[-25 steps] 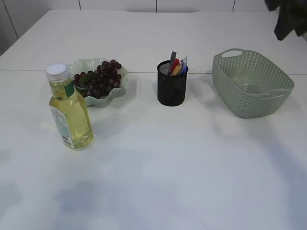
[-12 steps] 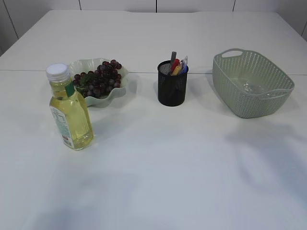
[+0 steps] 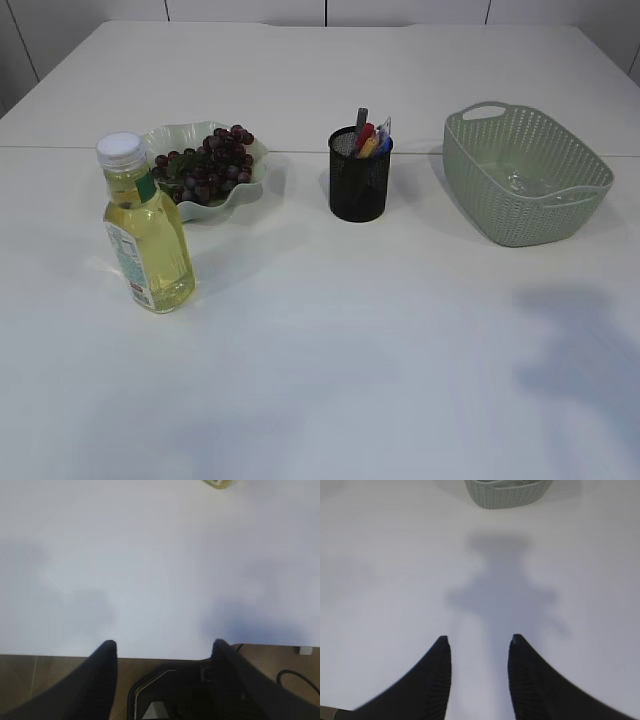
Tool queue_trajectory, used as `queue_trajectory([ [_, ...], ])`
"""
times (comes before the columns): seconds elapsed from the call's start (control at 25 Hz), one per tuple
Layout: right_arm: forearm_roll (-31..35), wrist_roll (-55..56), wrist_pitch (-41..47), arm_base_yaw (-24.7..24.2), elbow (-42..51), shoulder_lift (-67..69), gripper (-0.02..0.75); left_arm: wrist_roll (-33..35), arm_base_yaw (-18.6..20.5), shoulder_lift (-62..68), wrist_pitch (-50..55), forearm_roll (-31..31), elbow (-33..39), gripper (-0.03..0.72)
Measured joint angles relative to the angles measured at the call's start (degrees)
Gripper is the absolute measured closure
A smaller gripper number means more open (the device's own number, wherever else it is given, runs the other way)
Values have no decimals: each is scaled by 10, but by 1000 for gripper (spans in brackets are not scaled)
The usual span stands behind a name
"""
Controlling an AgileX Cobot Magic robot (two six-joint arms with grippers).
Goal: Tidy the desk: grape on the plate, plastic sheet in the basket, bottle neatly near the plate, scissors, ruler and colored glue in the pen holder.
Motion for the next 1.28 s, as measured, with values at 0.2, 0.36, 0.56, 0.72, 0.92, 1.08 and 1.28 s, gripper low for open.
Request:
queue_trajectory([
  [0.2,18,3,0,0,61,-145,424,0,0,-69,4,-13,0,252],
  [0.36,33,5,35,0,84,-258,424,0,0,-130,7,-14,0,248],
  [0.56,34,5,63,0,102,-369,424,0,0,-182,10,-14,0,225],
  [0.72,33,5,67,0,123,-442,424,4,0,-189,11,-14,0,225],
  [0.92,29,5,68,0,162,-506,424,36,0,-189,11,-13,0,225],
  [1.08,28,5,69,0,186,-535,424,56,0,-189,11,0,0,225],
  [1.28,27,5,70,0,205,-535,424,61,0,-194,11,11,0,225],
])
